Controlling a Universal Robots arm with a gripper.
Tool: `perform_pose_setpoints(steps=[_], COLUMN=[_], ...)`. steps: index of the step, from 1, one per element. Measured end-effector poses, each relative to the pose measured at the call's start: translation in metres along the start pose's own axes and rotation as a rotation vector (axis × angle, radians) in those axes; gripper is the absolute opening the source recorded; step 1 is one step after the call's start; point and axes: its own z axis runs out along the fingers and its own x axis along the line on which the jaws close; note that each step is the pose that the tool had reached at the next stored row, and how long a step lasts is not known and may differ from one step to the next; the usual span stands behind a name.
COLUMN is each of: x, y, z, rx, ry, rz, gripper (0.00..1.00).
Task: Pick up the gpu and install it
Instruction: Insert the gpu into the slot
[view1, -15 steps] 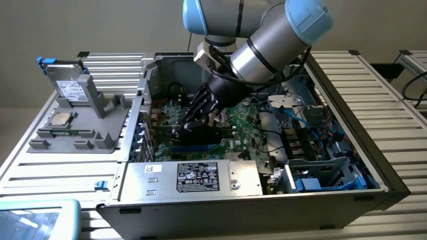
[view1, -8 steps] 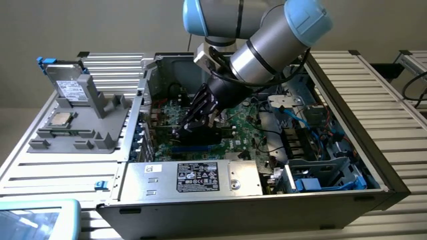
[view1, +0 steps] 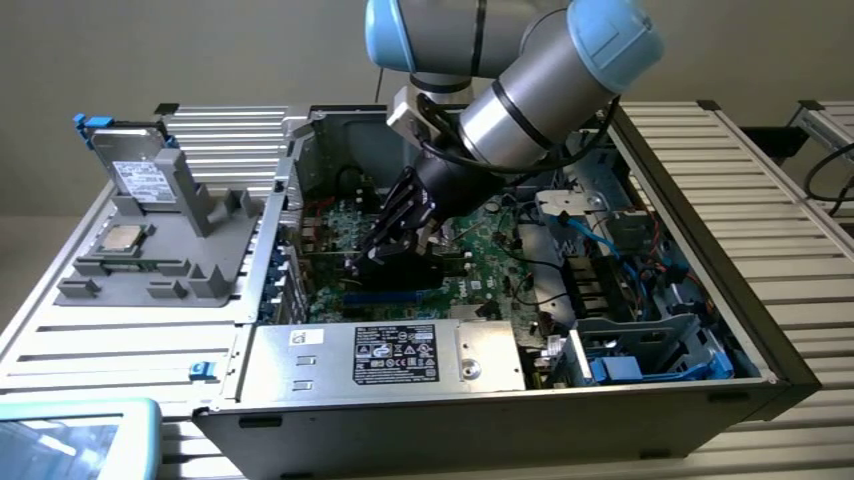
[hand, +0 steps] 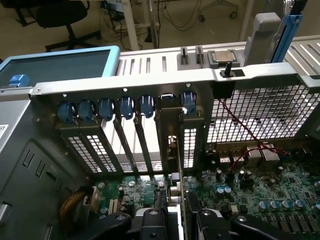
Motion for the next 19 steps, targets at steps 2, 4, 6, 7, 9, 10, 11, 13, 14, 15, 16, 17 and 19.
perform_pose_setpoints(steps=[2,4,6,7,9,10,11,13,14,15,16,17,19], x=[0.0001,0.0,0.0,0.0001,0.0001,0.0001,0.0001,0.0001,0.0001,0.0002,0.0005,0.0009,0.0009], y=[0.0006,0.0009,0.001,0.0012,0.0016,0.0018,0.0019,0.0022,0.0023,0.0022,0.0022,0.0022,0.0021], z=[0.0004,0.0009,0.0011,0.0011,0.0016,0.002,0.0023,0.0025,0.0026,0.0026,0.0027,0.0029,0.0029], rx=[0.0019,0.005,0.0051,0.005,0.0052,0.0059,0.0062,0.0062,0.0062,0.0062,0.0062,0.0063,0.0062], ry=[-0.0019,-0.006,-0.0063,-0.0064,-0.0083,-0.0109,-0.0127,-0.0133,-0.0132,-0.0133,-0.0133,-0.0135,-0.0135], rz=[-0.001,-0.005,-0.005,-0.005,-0.006,-0.009,-0.01,-0.011,-0.011,-0.011,-0.011,-0.011,-0.011], gripper=[0.28,0.28,0.28,0.28,0.28,0.28,0.28,0.28,0.28,0.28,0.28,0.28,0.28])
